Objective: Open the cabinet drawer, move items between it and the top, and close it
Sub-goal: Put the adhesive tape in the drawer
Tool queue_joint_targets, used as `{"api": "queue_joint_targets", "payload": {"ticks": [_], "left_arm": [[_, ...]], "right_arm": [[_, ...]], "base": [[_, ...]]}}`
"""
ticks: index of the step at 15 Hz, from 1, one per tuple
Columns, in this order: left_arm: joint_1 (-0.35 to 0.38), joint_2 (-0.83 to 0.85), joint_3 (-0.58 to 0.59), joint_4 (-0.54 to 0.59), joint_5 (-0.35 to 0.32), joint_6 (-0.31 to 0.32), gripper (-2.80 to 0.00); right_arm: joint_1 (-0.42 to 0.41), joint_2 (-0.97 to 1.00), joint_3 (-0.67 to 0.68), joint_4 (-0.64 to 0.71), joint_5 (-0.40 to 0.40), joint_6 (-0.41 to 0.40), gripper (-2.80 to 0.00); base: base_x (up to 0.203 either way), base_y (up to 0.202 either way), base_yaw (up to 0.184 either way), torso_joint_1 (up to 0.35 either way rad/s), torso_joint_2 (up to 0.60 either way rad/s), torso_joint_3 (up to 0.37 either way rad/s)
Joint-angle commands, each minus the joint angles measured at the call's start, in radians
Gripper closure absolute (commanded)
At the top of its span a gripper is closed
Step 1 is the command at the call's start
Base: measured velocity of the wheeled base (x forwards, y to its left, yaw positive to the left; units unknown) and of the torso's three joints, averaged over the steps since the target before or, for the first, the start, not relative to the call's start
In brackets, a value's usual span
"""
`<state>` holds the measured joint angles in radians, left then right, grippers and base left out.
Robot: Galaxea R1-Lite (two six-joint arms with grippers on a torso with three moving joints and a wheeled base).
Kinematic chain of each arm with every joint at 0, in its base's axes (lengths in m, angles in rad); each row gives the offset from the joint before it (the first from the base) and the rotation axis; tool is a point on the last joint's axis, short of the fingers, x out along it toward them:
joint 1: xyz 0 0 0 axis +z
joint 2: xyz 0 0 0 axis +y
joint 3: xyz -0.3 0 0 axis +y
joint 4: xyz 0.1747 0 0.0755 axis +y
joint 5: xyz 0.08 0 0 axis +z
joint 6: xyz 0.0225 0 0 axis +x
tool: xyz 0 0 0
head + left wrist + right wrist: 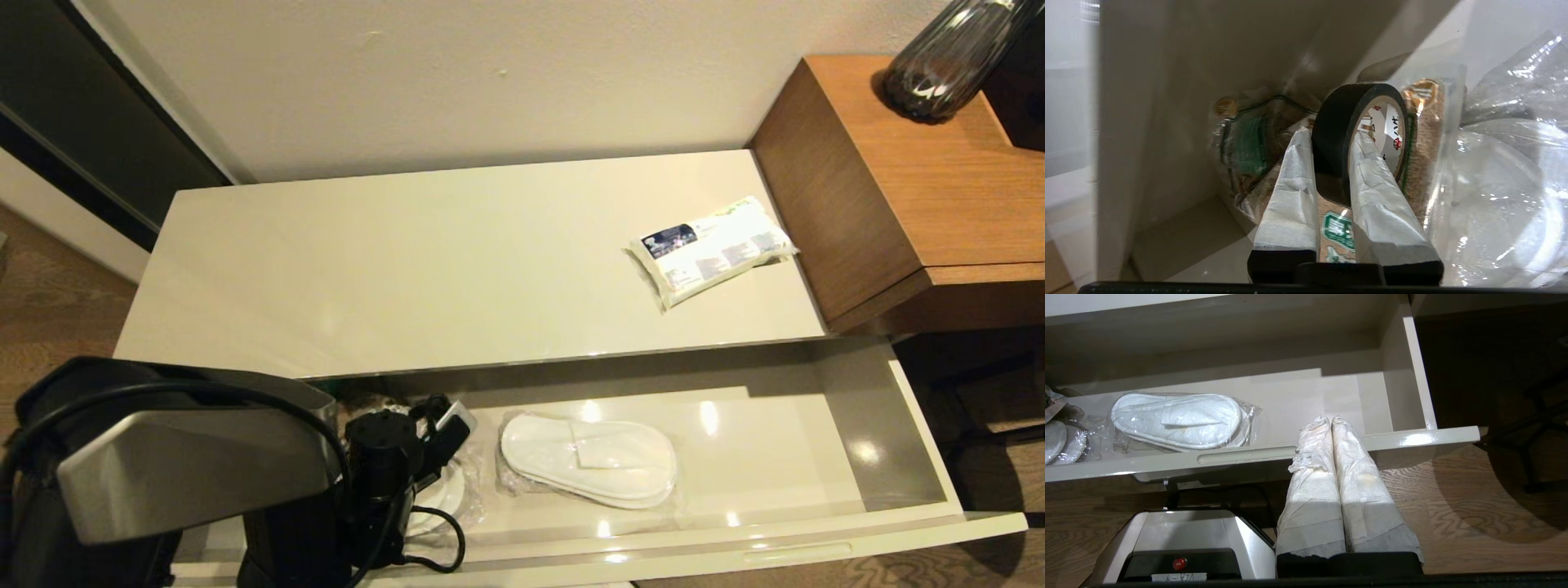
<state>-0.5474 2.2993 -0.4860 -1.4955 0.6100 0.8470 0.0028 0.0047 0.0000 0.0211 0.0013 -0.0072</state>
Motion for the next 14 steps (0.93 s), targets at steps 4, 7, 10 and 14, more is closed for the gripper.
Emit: {"api": "queue_joint_targets", "payload": {"ticks": [4, 7, 10, 14], "left_arm": [[-0.001, 0.066, -0.016, -0.020, 0.007, 0.004, 0.00], [0.000, 0.071, -0.026, -0.022, 0.008, 0.006, -2.80], [0.000, 0.054, -0.020, -0.023, 0.008, 0.004, -2.80], [-0.001, -0.014, 0.030, -0.017, 0.007, 0.005, -2.80]], "right_arm": [[0.000, 0.000, 0.002, 0.000, 0.000, 0.000, 0.00], [0.000, 0.000, 0.002, 0.000, 0.000, 0.000, 0.00], [0.000, 0.000, 0.002, 0.000, 0.000, 0.000, 0.00], [0.000, 0.000, 0.002, 0.000, 0.000, 0.000, 0.00]], "base": [[0.000, 0.000, 0.000, 0.000, 0.00, 0.000], [0.000, 0.000, 0.000, 0.000, 0.00, 0.000], [0.000, 0.000, 0.000, 0.000, 0.00, 0.000], [0.000, 0.000, 0.000, 0.000, 0.00, 0.000]]}}
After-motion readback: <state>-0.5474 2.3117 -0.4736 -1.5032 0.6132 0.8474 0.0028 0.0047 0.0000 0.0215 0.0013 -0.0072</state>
